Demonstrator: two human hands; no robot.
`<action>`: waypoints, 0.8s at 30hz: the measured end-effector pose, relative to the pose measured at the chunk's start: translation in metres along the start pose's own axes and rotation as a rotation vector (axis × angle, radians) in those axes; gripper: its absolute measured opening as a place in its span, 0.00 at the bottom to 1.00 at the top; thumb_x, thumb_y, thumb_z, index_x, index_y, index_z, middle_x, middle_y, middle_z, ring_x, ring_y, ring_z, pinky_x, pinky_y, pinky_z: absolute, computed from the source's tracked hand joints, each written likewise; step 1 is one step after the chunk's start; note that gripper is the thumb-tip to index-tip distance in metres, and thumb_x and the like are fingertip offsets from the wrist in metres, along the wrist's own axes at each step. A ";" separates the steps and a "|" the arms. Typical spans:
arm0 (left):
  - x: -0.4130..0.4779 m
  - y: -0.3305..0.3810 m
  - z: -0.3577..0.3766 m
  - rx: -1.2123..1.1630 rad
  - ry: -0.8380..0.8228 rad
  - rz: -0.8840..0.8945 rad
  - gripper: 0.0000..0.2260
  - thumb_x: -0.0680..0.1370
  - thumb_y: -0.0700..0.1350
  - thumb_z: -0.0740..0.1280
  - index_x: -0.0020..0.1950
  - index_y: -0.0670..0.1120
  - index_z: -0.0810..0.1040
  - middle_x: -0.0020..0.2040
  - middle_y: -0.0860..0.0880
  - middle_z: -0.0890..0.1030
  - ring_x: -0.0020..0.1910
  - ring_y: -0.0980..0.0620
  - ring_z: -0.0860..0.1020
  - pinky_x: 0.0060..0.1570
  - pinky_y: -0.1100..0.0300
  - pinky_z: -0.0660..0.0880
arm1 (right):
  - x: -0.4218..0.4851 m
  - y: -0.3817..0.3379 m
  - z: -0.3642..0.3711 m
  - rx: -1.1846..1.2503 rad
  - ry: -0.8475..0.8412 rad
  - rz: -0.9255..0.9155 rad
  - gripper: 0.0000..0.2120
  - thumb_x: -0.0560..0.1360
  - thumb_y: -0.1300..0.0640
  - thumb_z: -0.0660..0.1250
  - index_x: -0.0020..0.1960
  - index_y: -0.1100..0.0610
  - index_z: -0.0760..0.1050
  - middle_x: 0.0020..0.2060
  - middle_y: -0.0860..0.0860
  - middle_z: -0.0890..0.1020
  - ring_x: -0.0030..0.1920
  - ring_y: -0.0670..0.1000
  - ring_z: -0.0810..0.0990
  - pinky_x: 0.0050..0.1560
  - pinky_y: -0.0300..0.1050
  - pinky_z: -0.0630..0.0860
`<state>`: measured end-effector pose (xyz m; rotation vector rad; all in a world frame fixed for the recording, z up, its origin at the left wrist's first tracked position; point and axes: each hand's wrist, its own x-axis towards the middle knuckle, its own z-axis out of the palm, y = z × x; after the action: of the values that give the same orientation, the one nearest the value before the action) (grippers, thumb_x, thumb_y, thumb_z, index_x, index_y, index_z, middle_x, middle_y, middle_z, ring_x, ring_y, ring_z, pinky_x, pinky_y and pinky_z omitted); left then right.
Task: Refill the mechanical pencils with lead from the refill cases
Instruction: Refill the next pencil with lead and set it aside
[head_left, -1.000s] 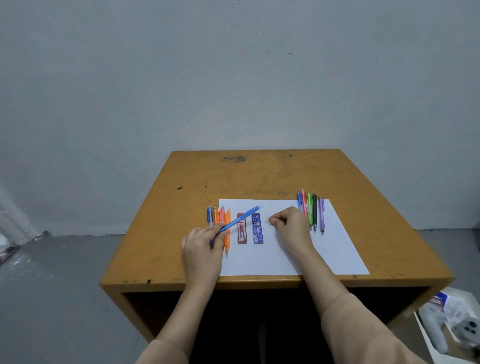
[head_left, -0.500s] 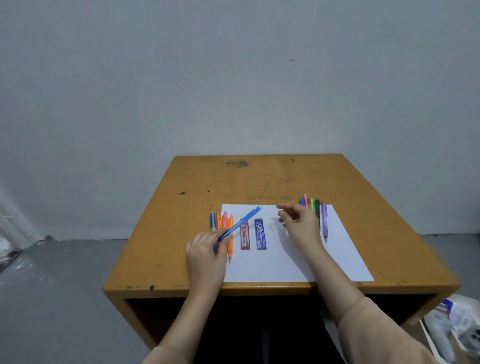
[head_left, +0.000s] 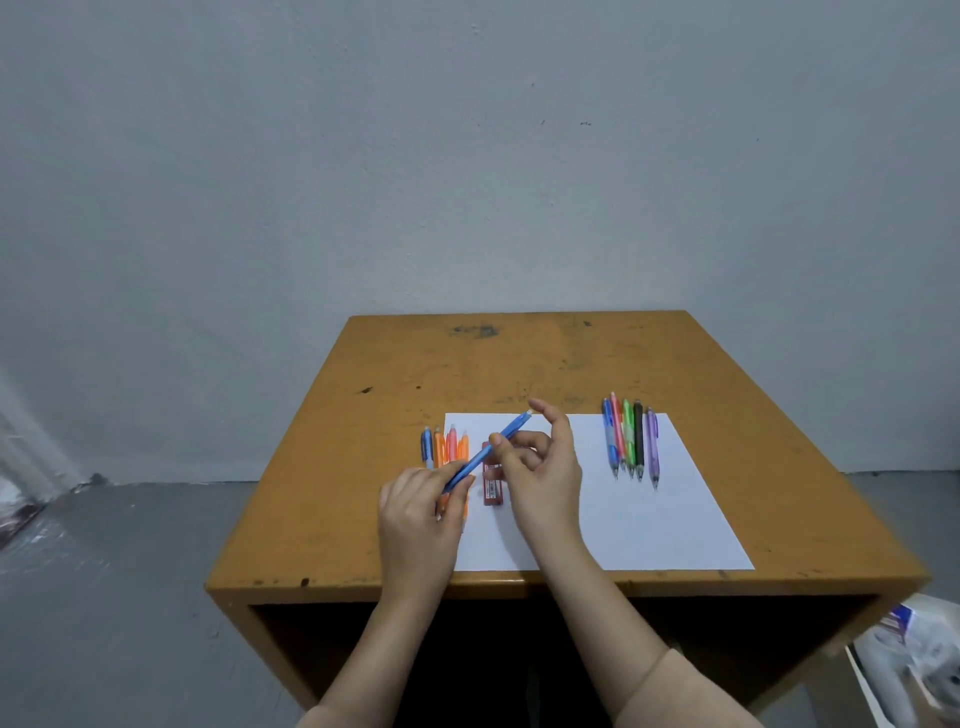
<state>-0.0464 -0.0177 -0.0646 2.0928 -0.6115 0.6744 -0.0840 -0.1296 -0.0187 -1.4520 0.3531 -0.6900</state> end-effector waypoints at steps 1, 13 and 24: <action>0.000 0.000 0.000 0.004 0.010 0.011 0.10 0.71 0.40 0.75 0.52 0.45 0.83 0.43 0.52 0.83 0.44 0.55 0.77 0.44 0.58 0.70 | -0.002 0.000 0.003 0.002 0.012 0.001 0.22 0.75 0.61 0.69 0.65 0.49 0.66 0.41 0.55 0.82 0.36 0.48 0.83 0.33 0.38 0.79; -0.001 -0.001 0.001 0.005 -0.014 0.009 0.12 0.70 0.42 0.76 0.52 0.45 0.83 0.45 0.51 0.84 0.46 0.54 0.78 0.45 0.58 0.69 | -0.001 -0.002 0.006 0.058 0.058 -0.003 0.22 0.74 0.64 0.69 0.64 0.51 0.68 0.40 0.57 0.82 0.35 0.49 0.84 0.39 0.39 0.80; 0.008 0.004 0.000 0.008 -0.071 -0.124 0.11 0.73 0.48 0.73 0.54 0.49 0.83 0.49 0.54 0.83 0.51 0.55 0.77 0.51 0.56 0.69 | 0.043 -0.026 -0.038 -0.078 0.131 -0.081 0.22 0.74 0.68 0.67 0.65 0.53 0.69 0.37 0.56 0.75 0.35 0.50 0.80 0.36 0.38 0.80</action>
<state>-0.0428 -0.0215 -0.0571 2.1495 -0.5135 0.5355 -0.0804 -0.1852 0.0103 -1.5054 0.4285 -0.8478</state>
